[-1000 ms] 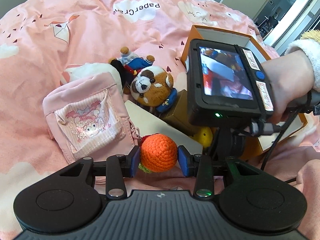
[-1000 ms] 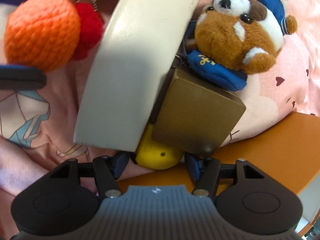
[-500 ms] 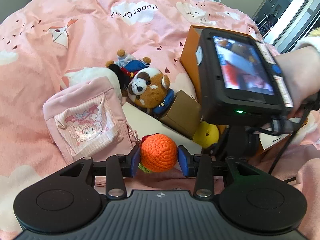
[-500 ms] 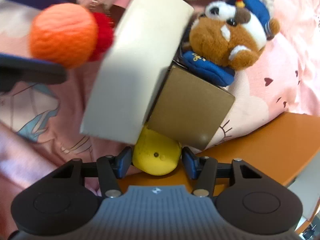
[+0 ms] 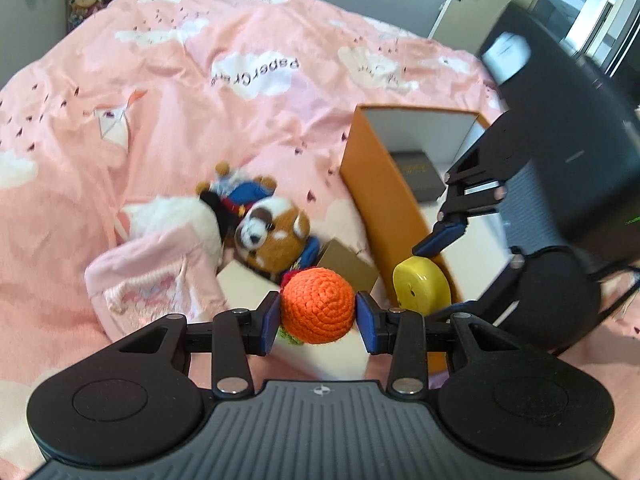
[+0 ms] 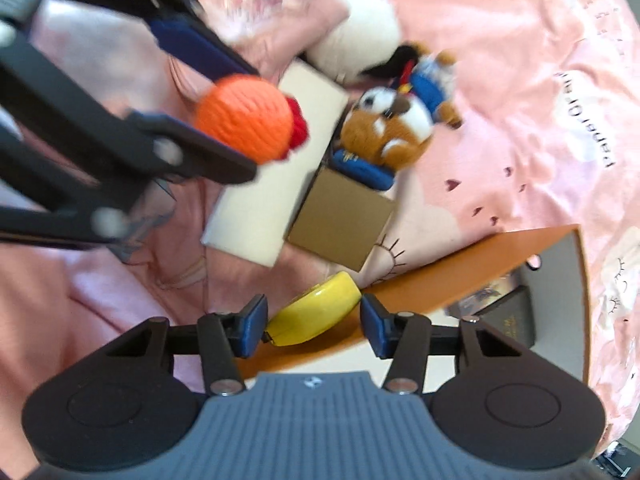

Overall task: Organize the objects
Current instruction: 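Grasp the yellow tape measure with the right gripper while the left carries the orange ball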

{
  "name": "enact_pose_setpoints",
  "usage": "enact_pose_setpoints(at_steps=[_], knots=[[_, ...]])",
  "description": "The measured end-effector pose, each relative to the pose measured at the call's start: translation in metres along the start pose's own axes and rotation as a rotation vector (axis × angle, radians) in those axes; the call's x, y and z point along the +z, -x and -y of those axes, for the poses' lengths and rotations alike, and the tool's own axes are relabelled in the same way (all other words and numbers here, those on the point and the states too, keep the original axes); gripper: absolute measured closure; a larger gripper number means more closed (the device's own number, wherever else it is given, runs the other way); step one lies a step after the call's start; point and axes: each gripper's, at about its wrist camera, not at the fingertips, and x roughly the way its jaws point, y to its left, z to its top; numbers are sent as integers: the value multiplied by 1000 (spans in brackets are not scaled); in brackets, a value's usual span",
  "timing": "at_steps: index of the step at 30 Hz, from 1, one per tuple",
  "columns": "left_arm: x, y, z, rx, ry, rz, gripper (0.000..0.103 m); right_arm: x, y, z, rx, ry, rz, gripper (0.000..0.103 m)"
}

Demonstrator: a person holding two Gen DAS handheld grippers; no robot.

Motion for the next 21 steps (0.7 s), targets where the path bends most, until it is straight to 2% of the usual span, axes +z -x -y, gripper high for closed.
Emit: enact_pose_setpoints(at_steps=[4, 6, 7, 8, 9, 11, 14, 16, 21], knots=[[10, 5, 11, -10, -31, 30, 58, 6, 38, 1, -35, -20, 72, 52], [16, 6, 18, -16, -56, 39, 58, -5, 52, 3, -53, -35, 96, 53], [19, 7, 22, -17, -71, 44, 58, -15, 54, 19, -62, -40, 106, 54], [23, 7, 27, -18, -90, 49, 58, -17, 59, 20, -75, -51, 112, 57], [27, 8, 32, -21, -112, 54, 58, -22, 64, 24, -95, -62, 124, 78], [35, 9, 45, -34, -166, 66, 58, -28, 68, 33, -86, -97, 116, 83], [45, 3, 62, -41, -237, 70, 58, -44, 67, 45, -114, -154, 101, 83], [51, -2, 68, -38, -249, 73, 58, -55, 62, 55, -122, -205, 97, 83], [61, -10, 82, -78, -301, 66, 57, -82, 43, 74, -102, -299, 81, 83]])
